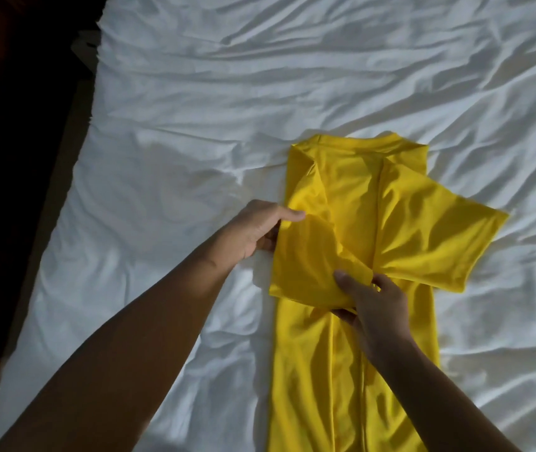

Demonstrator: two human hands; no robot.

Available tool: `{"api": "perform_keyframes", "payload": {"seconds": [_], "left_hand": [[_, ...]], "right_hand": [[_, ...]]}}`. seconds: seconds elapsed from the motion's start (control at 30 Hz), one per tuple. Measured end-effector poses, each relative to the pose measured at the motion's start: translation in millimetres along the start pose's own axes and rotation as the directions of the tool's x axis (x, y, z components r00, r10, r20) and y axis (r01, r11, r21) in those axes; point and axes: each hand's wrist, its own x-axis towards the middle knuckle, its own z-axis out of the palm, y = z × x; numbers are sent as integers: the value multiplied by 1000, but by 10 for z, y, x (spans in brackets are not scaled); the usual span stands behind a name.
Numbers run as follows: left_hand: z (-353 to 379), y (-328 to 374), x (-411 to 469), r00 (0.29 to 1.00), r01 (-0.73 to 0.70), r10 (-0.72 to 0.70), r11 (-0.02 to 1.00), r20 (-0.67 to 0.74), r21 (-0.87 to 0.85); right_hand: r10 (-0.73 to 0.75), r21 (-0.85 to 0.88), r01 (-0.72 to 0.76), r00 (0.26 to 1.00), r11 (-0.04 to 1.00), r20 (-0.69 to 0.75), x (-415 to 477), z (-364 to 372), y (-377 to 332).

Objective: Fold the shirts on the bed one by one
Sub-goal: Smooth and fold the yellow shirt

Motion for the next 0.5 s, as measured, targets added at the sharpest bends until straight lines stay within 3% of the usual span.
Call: {"api": "perform_keyframes", "payload": {"seconds": [0.17, 0.3, 0.4, 0.5], "left_hand": [[124, 251, 293, 955, -210, 227, 972, -188, 108], [129, 303, 518, 893, -269, 318, 944, -317, 189], [115, 293, 594, 870, -300, 385, 909, -306, 290], [135, 288, 615, 825, -324, 479, 835, -300, 444]], "right_hand": [[-197, -334, 175, 980, 926, -32, 84, -181, 104], [-248, -408, 205, 967, 889, -55, 158, -343, 147], [-245, -408, 205, 968, 890, -48, 178, -415, 215], [-351, -563, 276, 936, 779, -28, 139, -469, 209]]}}
